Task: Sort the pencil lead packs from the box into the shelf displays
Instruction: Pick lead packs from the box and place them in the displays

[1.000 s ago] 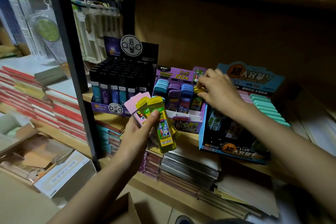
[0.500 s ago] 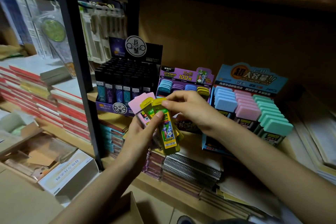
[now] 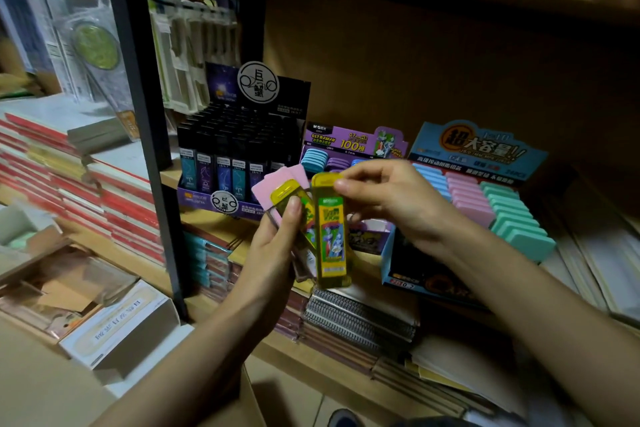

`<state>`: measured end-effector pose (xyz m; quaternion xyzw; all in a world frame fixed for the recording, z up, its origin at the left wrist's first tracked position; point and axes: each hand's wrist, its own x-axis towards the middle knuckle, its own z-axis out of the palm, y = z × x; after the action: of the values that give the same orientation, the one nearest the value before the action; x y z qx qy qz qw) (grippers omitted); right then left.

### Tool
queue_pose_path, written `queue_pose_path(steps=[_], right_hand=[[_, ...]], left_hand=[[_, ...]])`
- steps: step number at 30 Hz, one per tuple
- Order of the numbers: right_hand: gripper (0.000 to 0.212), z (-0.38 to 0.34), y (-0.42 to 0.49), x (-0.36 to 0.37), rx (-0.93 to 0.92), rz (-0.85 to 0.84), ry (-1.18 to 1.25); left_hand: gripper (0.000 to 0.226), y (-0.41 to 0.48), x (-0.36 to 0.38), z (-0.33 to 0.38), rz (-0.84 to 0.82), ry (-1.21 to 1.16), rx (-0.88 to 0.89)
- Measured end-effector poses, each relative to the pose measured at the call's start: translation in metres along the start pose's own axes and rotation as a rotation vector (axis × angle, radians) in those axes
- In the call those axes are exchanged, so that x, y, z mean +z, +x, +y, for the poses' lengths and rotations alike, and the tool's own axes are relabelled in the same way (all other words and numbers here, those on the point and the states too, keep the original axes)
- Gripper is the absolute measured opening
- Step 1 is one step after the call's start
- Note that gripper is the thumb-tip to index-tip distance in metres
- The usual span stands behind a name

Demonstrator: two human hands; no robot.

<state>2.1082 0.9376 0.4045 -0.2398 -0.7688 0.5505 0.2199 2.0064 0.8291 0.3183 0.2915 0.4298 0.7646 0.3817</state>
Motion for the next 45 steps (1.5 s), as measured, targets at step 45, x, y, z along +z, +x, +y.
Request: queue_pose_path(steps=[45], right_hand=[[0.017, -0.014, 0.001, 0.009, -0.198, -0.019, -0.443]], left_hand=[[0.047, -0.008, -0.005, 0.02, 0.029, 0.134, 0.04]])
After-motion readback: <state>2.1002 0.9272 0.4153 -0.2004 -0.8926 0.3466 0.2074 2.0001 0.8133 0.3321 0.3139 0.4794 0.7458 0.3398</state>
